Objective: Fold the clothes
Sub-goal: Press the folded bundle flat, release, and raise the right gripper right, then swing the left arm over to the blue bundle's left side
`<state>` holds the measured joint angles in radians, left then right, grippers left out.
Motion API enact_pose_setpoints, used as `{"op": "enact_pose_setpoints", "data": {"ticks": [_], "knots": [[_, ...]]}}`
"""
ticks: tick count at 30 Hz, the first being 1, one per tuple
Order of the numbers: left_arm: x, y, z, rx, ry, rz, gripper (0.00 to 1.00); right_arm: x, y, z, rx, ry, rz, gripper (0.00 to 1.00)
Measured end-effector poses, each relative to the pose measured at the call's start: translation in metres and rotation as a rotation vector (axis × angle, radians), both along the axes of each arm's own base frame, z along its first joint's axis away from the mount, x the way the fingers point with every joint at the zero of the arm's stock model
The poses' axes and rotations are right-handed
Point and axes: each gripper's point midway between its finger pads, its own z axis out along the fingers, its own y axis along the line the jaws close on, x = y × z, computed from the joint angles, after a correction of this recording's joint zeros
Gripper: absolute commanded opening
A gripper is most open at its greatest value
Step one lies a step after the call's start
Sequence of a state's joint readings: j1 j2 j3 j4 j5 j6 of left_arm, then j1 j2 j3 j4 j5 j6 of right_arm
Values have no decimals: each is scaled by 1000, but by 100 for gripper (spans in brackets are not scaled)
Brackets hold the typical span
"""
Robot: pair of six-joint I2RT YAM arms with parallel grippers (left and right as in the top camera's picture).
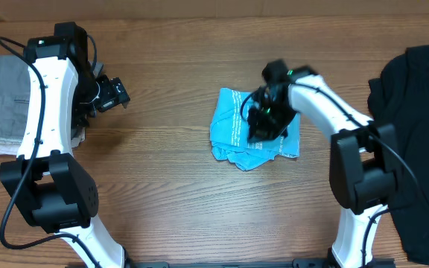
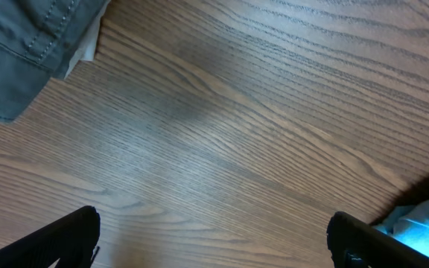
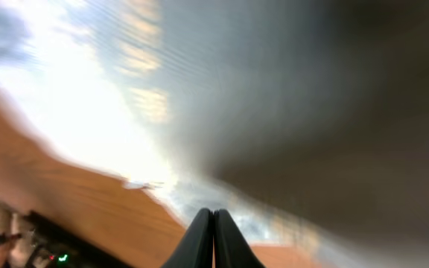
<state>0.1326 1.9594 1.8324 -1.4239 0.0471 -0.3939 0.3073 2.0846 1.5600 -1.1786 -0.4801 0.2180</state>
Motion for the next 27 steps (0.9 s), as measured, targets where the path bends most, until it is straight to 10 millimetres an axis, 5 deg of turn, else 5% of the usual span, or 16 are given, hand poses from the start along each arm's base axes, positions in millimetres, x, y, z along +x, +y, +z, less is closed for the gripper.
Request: {"op": "enact_pose_setpoints", "data": {"ticks": [4,5,6,10,14,22,27], "knots": [[0,0,0,0,1,0,100,33,-20,52,0,-85,-40,20],[0,0,0,0,0,0,100,41,-29,65,-11,-114,-57,50],[0,0,0,0,0,0,100,48,-40,77,-24,-140,-74,100],[0,0,0,0,1,0,100,72,-97,111,-111,-238,-186,100],[0,0,0,0,0,0,100,79,-158,113,-197,-249,-304,100],[3,0,0,1,-12,1,100,81,-200,111,-241,-245,-392,100],[35,3,3,6,-142,20,100,80,-205,111,-245,-243,-402,100]]}}
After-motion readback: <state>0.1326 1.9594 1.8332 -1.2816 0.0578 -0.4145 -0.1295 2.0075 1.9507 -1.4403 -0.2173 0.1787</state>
